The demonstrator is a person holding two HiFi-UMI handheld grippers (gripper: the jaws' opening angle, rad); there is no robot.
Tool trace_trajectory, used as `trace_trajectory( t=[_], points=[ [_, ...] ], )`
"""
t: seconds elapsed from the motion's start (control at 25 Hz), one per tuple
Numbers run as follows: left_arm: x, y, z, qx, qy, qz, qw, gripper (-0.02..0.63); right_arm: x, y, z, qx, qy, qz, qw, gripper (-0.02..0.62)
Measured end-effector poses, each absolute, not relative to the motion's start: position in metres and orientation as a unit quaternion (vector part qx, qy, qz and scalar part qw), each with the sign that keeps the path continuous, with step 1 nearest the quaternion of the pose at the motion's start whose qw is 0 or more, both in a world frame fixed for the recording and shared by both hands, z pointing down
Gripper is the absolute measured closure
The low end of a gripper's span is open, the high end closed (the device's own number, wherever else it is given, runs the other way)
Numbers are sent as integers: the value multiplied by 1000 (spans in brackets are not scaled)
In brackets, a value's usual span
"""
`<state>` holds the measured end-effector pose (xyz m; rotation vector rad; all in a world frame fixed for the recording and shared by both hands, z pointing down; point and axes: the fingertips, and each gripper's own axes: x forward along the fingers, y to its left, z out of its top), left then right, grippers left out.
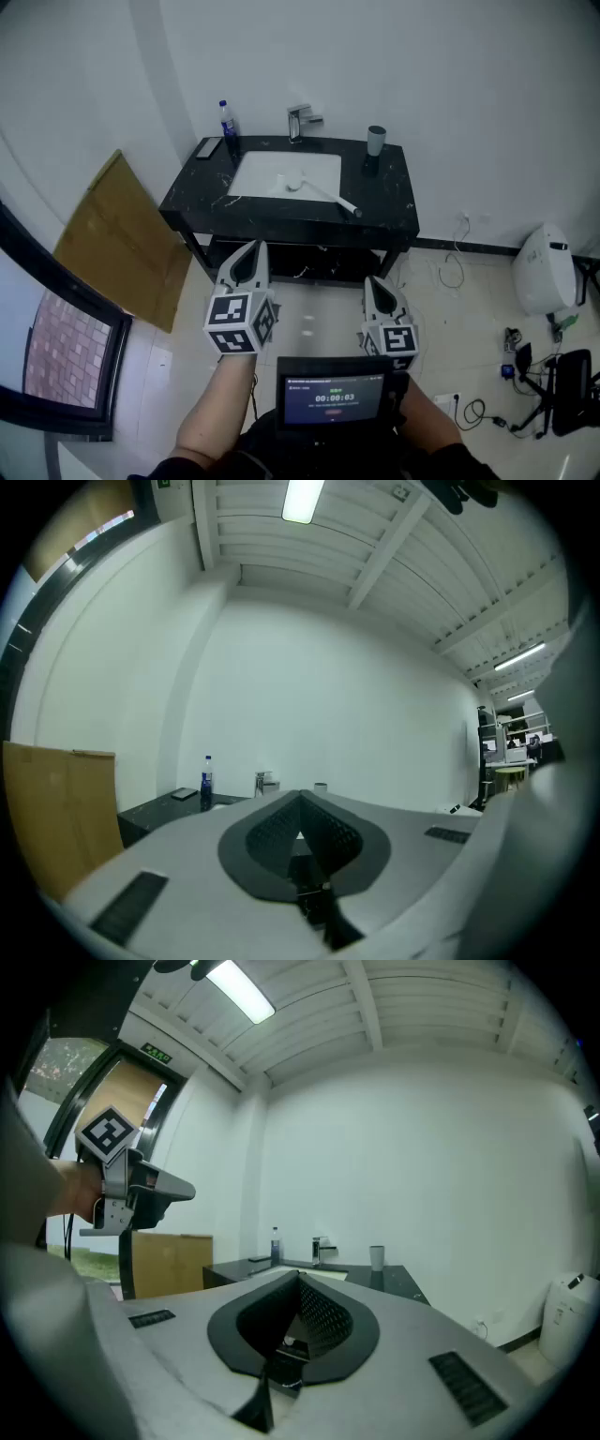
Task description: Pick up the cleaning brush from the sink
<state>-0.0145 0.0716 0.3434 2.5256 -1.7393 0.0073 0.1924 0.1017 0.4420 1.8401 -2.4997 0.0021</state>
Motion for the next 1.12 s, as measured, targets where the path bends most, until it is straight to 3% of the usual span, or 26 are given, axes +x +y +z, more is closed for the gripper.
trace_trajectory(
  t=[0.28,0.44,0.72,0.84,1.12],
  points=[
    [-39,65,336,823,-568,3,27,604,171,77,375,591,-798,-111,34,581],
    [-72,53,333,821,-571,0,23,604,149,40,348,582,-809,-77,21,581],
    [-119,11,335,826,-564,0,18,604,106,-32,338,548,-831,-44,85,581],
    [-126,-21,341,826,-562,-1,25,604,94,-72,340,529,-841,-28,114,529],
    [-114,-115,343,821,-570,5,34,604,97,-188,330,490,-856,-16,161,529]
  ],
)
